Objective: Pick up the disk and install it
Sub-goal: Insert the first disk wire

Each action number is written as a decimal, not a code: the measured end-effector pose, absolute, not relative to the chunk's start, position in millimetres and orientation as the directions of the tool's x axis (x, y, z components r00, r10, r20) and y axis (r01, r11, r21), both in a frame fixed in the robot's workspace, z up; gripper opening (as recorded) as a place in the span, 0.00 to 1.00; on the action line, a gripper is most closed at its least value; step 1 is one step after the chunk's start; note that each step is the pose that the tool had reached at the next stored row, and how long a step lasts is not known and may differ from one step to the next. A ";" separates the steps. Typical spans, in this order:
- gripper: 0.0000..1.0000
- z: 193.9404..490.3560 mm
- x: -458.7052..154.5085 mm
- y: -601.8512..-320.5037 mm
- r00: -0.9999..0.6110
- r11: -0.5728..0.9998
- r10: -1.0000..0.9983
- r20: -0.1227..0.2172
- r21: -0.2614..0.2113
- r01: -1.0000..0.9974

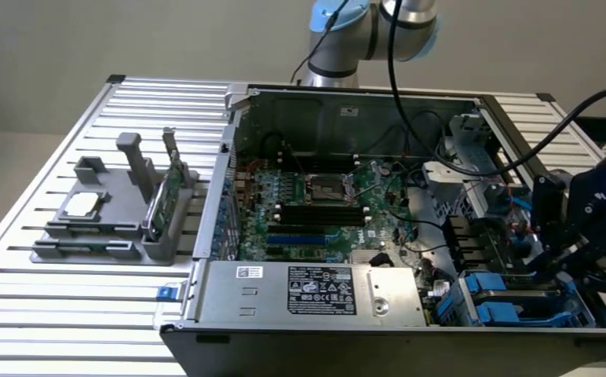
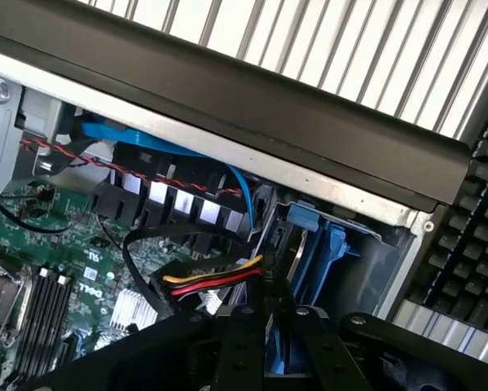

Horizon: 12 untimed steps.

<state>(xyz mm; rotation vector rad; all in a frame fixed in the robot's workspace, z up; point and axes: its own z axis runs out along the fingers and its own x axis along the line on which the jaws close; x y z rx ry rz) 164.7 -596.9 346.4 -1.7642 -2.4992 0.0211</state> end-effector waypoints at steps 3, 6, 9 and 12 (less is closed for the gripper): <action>0.17 346.4 164.7 -596.9 -0.318 0.321 0.946 0.057 -0.071 0.944; 0.17 346.6 164.7 -596.9 -0.294 0.298 0.954 0.060 -0.083 0.951; 0.17 346.7 165.1 -595.5 -0.287 0.292 0.956 0.061 -0.091 0.952; 0.17 346.8 167.1 -591.1 -0.287 0.292 0.956 0.059 -0.095 0.952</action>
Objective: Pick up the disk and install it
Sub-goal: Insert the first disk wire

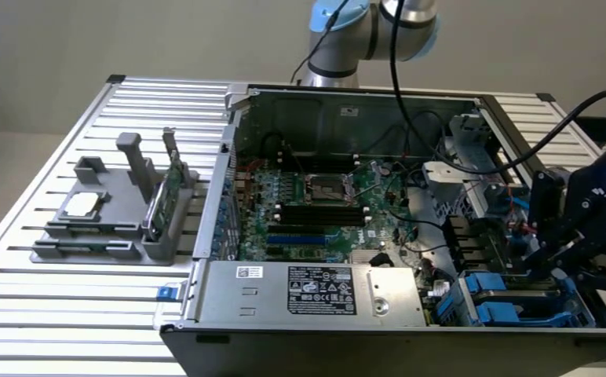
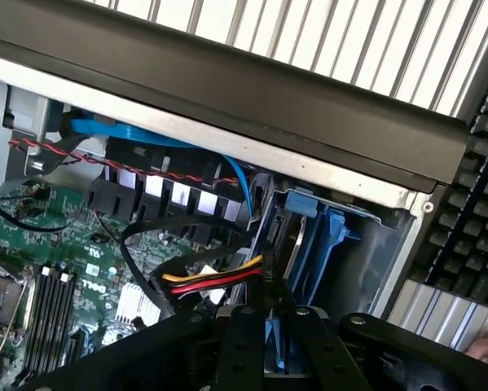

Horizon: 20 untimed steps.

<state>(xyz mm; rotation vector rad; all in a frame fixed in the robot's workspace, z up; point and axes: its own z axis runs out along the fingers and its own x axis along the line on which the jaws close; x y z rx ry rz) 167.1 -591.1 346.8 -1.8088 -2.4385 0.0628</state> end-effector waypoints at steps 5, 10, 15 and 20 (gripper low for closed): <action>0.17 346.8 172.2 -589.1 -0.266 0.271 0.962 0.057 -0.097 0.958; 0.17 346.3 172.4 -589.1 -0.190 0.195 0.980 0.057 -0.098 0.976; 0.17 345.1 172.4 -589.1 -0.109 0.114 0.992 0.056 -0.098 0.989; 0.17 343.2 172.4 -589.1 -0.041 0.046 0.998 0.053 -0.098 0.994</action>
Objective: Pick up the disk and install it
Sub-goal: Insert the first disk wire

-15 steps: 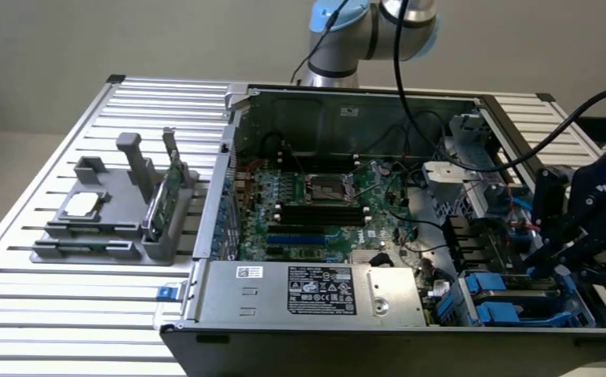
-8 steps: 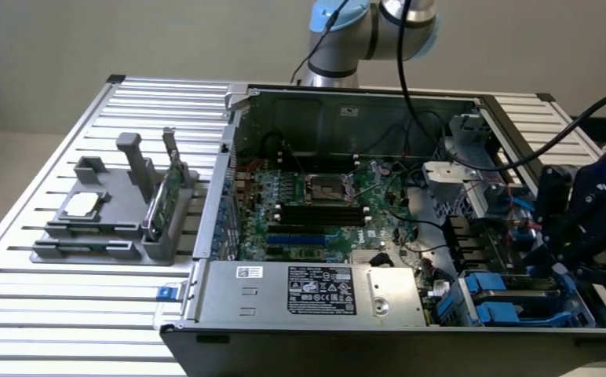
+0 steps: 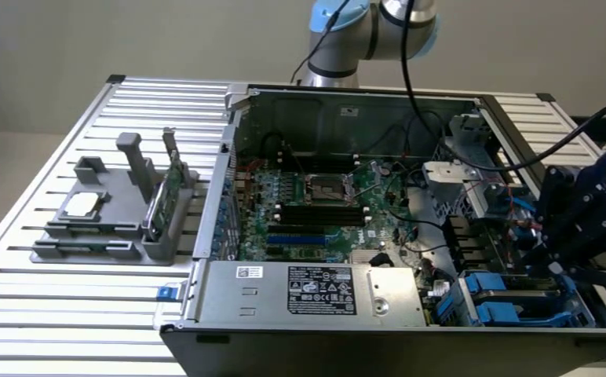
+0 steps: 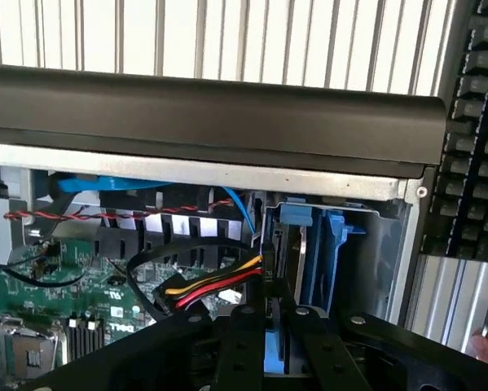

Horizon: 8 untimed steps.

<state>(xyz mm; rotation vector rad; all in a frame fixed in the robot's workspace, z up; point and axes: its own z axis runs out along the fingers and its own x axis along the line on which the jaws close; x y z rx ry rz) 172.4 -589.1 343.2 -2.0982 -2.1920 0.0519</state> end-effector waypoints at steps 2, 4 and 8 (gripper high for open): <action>0.17 342.5 172.4 -589.1 -0.015 0.020 0.999 0.052 -0.098 0.995; 0.17 342.1 172.3 -589.1 0.007 -0.002 0.999 0.049 -0.100 0.995; 0.17 341.7 172.4 -589.1 0.039 -0.034 0.999 0.034 -0.117 0.993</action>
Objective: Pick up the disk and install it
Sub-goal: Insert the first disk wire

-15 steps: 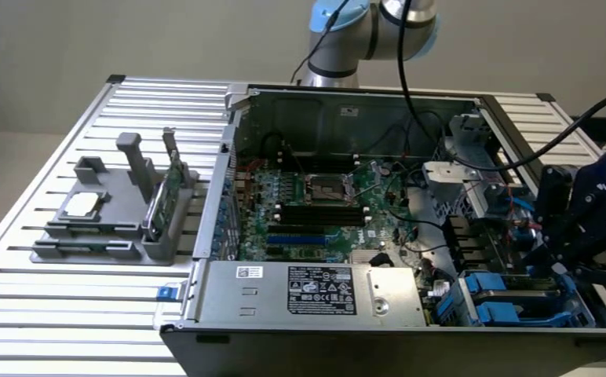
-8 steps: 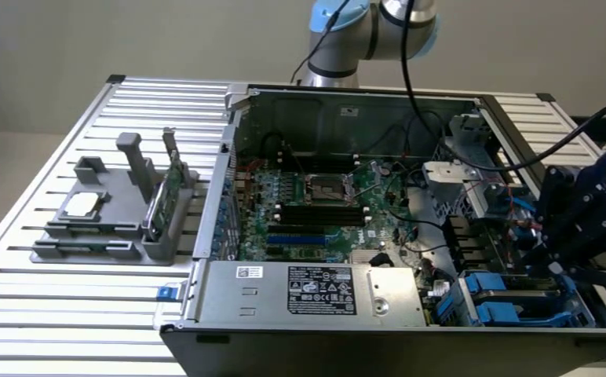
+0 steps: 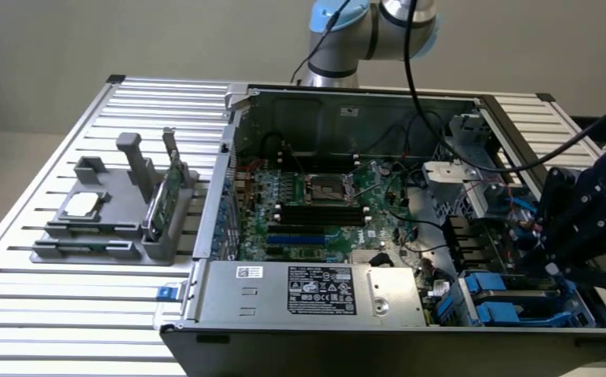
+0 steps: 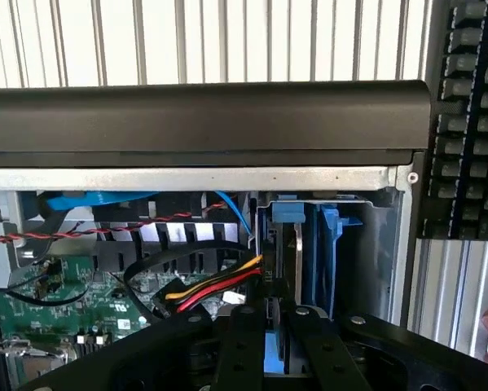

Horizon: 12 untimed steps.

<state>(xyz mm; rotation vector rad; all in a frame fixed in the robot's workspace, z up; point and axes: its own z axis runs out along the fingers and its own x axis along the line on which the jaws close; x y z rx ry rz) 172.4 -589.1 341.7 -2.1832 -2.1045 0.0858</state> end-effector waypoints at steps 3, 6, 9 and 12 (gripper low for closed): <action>0.17 341.6 172.4 -589.1 0.058 -0.055 0.998 0.021 -0.134 0.990; 0.17 341.5 173.3 -588.8 0.064 -0.063 0.998 0.004 -0.141 0.988; 0.17 341.1 175.2 -583.9 0.065 -0.066 0.998 -0.012 -0.142 0.988; 0.17 341.0 175.4 -583.6 0.065 -0.066 0.998 -0.016 -0.143 0.988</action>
